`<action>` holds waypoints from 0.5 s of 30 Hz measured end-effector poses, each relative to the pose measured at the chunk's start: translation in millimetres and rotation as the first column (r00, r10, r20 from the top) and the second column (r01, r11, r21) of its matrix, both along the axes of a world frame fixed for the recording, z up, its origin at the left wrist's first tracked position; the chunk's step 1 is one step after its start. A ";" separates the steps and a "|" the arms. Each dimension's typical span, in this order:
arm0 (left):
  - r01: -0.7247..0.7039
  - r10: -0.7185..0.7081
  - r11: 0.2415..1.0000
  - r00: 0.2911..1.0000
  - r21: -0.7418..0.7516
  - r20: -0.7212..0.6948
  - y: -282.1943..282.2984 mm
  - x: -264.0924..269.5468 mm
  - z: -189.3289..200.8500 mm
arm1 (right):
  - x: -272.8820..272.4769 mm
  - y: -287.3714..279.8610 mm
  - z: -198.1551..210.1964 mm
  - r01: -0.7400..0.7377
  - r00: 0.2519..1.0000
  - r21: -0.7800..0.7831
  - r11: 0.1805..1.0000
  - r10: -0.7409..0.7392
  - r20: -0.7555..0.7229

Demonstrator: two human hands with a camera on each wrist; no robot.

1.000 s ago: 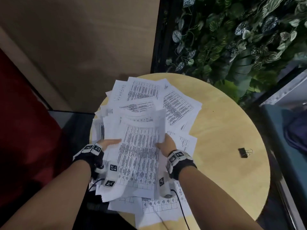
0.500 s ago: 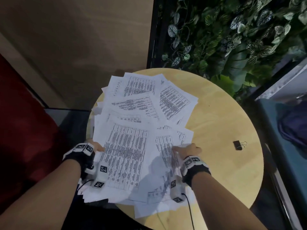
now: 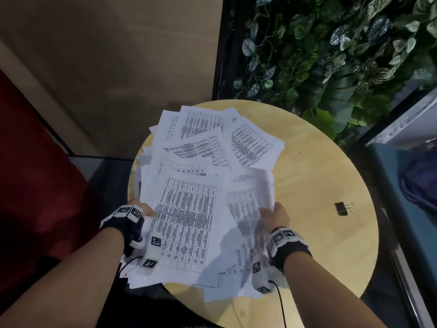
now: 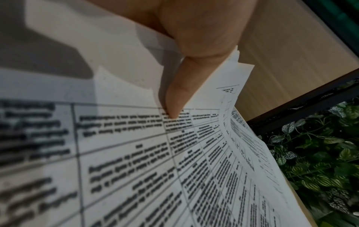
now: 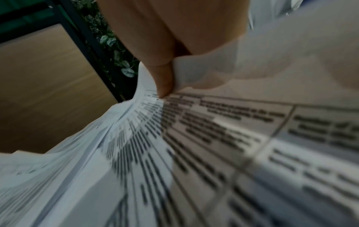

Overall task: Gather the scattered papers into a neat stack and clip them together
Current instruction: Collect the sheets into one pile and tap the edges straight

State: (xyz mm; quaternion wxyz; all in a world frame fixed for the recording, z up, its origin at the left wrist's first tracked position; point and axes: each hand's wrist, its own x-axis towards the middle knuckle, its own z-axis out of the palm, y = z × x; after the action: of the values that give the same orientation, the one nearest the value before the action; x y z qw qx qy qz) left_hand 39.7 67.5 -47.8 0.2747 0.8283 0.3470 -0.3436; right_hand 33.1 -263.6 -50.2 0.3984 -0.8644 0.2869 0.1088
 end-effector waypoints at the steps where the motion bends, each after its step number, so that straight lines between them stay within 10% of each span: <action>1: 0.024 -0.024 1.000 1.000 0.013 -0.008 -1.8 -0.6 3.1 | 0.7 -8.2 4.6 0.078 0.997 -0.024 0.997 -0.077 0.025; 4: 0.048 -0.049 0.998 0.999 0.029 0.022 -6.7 -5.9 10.9 | 8.9 -31.9 5.2 0.232 0.971 -0.088 0.969 -0.224 0.087; 10: 0.057 -0.063 0.996 0.994 0.073 0.090 -10.5 -7.4 15.5 | 17.1 -33.1 -5.4 -0.162 0.969 -0.102 0.981 0.139 -0.205; 15: 0.115 -0.123 0.989 0.989 0.095 0.077 -14.4 -2.8 17.4 | 68.2 -42.5 48.9 0.190 0.979 -0.207 0.960 -0.168 0.116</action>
State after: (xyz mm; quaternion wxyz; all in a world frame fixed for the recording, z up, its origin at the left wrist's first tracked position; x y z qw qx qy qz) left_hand 36.9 53.1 -30.3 0.2301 0.8726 0.3004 -0.3087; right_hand 101.3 -306.2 -1.3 0.3233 -0.8774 0.3544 -0.0019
